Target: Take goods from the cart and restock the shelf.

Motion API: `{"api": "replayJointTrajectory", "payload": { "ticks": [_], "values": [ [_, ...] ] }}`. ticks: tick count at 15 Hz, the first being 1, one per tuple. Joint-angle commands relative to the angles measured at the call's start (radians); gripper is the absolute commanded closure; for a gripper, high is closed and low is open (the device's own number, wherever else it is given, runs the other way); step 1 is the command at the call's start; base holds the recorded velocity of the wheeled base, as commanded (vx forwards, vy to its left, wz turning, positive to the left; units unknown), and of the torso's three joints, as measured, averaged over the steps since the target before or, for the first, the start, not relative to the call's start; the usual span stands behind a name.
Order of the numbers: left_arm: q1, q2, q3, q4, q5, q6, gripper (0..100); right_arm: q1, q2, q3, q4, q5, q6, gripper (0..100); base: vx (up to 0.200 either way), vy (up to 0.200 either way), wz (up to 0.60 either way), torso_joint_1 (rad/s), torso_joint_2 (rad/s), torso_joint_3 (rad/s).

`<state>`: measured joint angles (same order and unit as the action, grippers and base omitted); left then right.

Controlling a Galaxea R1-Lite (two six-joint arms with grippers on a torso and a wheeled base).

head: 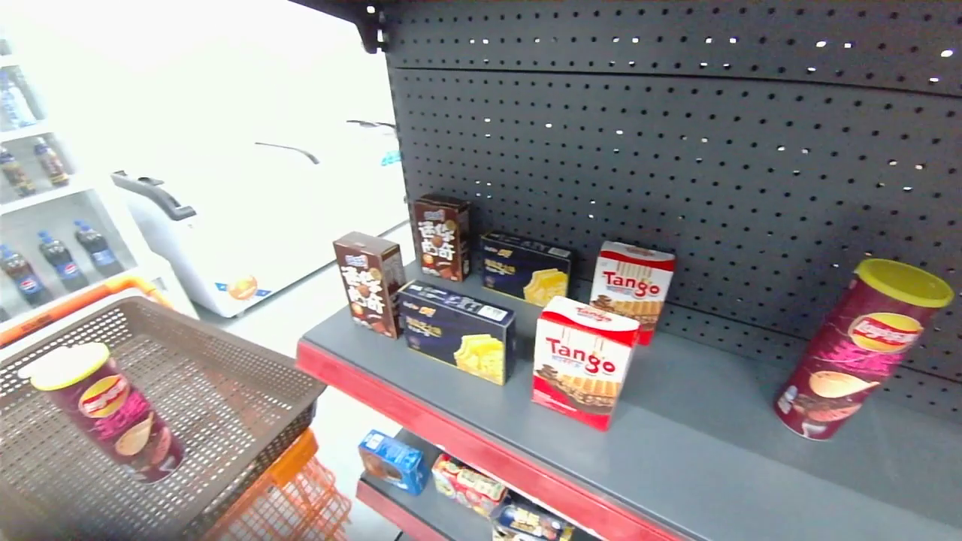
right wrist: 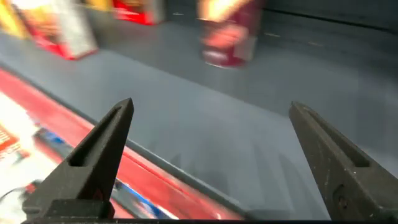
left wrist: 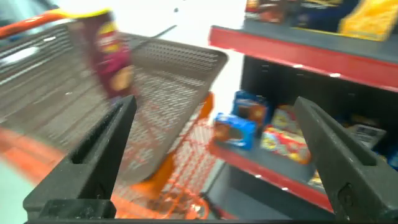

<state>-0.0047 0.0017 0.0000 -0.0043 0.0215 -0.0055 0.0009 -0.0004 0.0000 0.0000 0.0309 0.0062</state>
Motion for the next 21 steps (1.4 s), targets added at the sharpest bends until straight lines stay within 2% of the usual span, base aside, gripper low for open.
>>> {"api": "replayJointTrajectory", "payload": {
  "ticks": [1,4,10,11,12,13,14,16,18,19,20,21],
  "values": [
    [0.000,0.000,0.000,0.000,0.002,-0.001,0,-0.001,0.000,0.000,0.000,0.000,0.000,0,0.000,0.000,0.60,0.002,0.01,0.002],
    [0.000,0.000,0.000,0.000,0.000,0.001,0,0.001,0.000,0.000,0.000,0.000,0.000,0,0.000,0.000,0.60,0.002,0.00,0.006],
    [-0.001,0.000,0.000,0.001,-0.014,0.006,0,0.001,0.000,0.000,0.000,0.000,0.000,0,0.000,0.000,0.00,0.000,0.00,0.000],
    [0.000,0.000,-0.002,-0.006,-0.009,0.018,0,0.001,0.000,0.000,0.000,0.000,0.000,0,0.000,0.000,0.00,0.000,0.00,0.000],
    [0.000,0.003,-0.051,0.004,-0.018,0.095,0,0.001,0.000,0.000,0.000,0.000,0.000,0,0.000,0.000,0.00,0.000,0.00,0.000],
    [-0.012,0.081,-0.143,0.047,-0.017,0.200,0,0.001,0.000,0.000,0.000,0.001,0.000,0,0.000,0.000,0.00,0.000,0.00,0.000],
    [-0.017,0.202,-0.225,0.093,-0.012,0.223,0,0.001,0.000,0.000,0.000,0.000,0.000,0,0.000,0.000,0.00,0.000,0.00,0.000],
    [0.011,0.508,-0.449,0.101,0.018,0.216,0,0.001,0.000,0.000,0.000,0.000,0.000,0,0.000,0.000,0.00,0.000,0.00,0.000],
    [0.020,0.738,-0.566,0.072,0.069,0.213,0,0.001,0.000,0.000,0.000,0.000,0.000,0,0.000,0.000,0.00,0.000,0.00,0.000],
    [0.000,0.827,-0.589,0.041,0.074,0.223,0,0.001,0.000,0.000,0.000,0.000,0.000,0,0.000,0.000,0.00,0.000,0.00,0.000],
    [0.034,0.897,-0.594,0.004,0.051,0.219,0,0.001,0.000,0.000,0.000,0.000,0.000,0,0.000,0.000,0.00,0.000,0.00,0.000],
    [0.114,0.983,-0.594,-0.019,-0.034,0.226,0,0.001,0.000,0.000,0.000,0.000,0.000,0,0.000,0.000,0.00,0.000,0.00,0.000]
  ]
}}
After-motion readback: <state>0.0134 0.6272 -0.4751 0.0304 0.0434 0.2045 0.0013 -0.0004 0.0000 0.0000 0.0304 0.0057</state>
